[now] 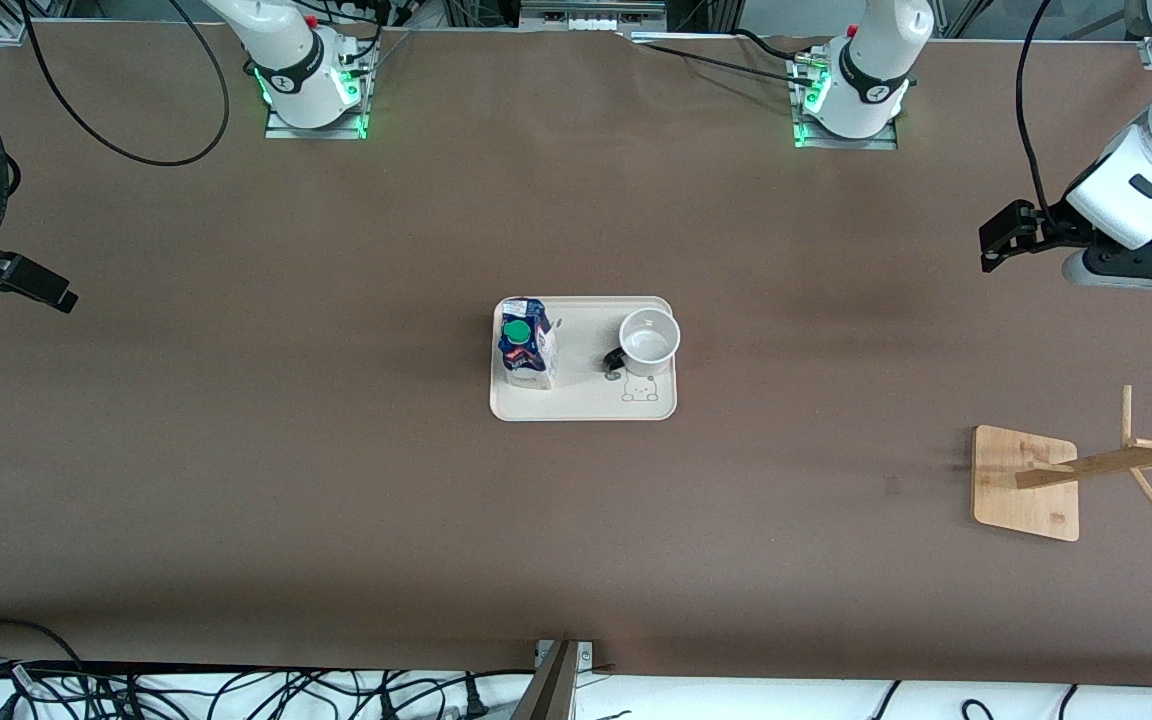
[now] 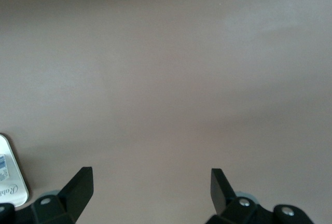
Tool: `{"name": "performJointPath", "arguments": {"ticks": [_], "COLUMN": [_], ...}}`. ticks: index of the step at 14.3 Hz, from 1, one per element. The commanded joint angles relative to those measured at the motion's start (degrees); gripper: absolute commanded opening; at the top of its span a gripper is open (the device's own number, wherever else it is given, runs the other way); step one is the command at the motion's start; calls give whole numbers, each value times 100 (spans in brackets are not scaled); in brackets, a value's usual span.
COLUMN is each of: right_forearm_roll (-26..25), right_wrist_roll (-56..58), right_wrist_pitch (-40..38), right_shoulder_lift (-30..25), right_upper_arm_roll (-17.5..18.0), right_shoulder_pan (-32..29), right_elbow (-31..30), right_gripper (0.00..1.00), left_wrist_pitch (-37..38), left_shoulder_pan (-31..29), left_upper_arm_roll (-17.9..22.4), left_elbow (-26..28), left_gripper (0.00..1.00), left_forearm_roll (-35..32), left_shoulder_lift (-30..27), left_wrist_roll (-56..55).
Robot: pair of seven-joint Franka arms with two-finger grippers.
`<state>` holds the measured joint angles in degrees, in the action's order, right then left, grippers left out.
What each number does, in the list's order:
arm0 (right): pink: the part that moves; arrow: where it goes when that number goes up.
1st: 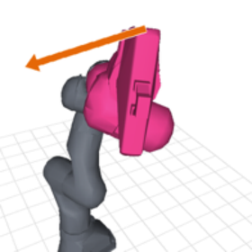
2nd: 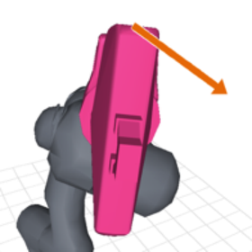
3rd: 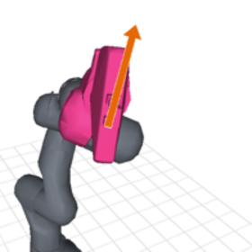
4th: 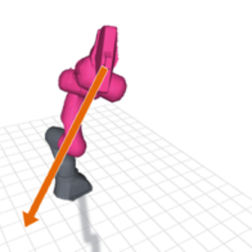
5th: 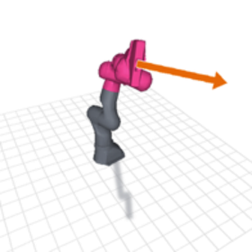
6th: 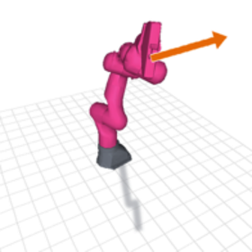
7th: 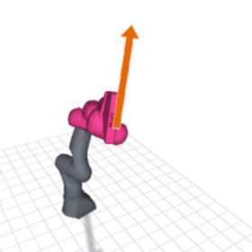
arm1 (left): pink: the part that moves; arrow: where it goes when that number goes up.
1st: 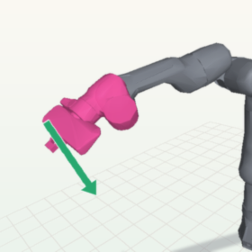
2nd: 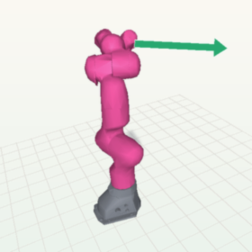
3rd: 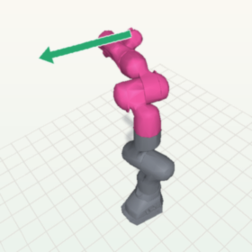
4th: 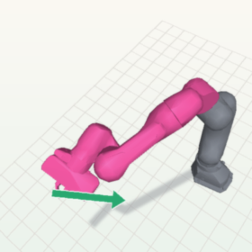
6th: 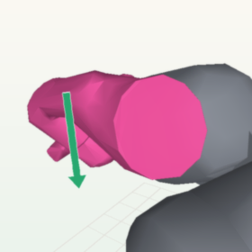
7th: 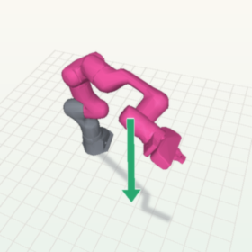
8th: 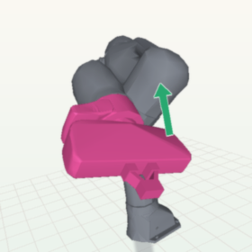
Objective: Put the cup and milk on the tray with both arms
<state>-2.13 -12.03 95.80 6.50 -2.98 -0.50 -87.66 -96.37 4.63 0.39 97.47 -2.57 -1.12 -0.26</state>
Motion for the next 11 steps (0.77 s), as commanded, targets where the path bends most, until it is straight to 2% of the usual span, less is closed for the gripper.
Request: {"name": "performJointPath", "arguments": {"ticks": [1,11], "right_forearm_roll": [-139,-16], "right_wrist_roll": [8,-1], "right_wrist_pitch": [26,-246], "right_shoulder_lift": [-167,-264], "right_upper_arm_roll": [43,88], "right_shoulder_pan": [6,23], "right_elbow": [3,12], "right_gripper": [100,100], "left_wrist_pitch": [153,171], "left_shoulder_pan": [12,21], "left_upper_arm_roll": [31,31], "left_elbow": [-184,-193], "left_gripper": [100,100], "left_forearm_roll": [90,90], "left_shoulder_lift": [77,68], "left_wrist_roll": [-35,-44]}}
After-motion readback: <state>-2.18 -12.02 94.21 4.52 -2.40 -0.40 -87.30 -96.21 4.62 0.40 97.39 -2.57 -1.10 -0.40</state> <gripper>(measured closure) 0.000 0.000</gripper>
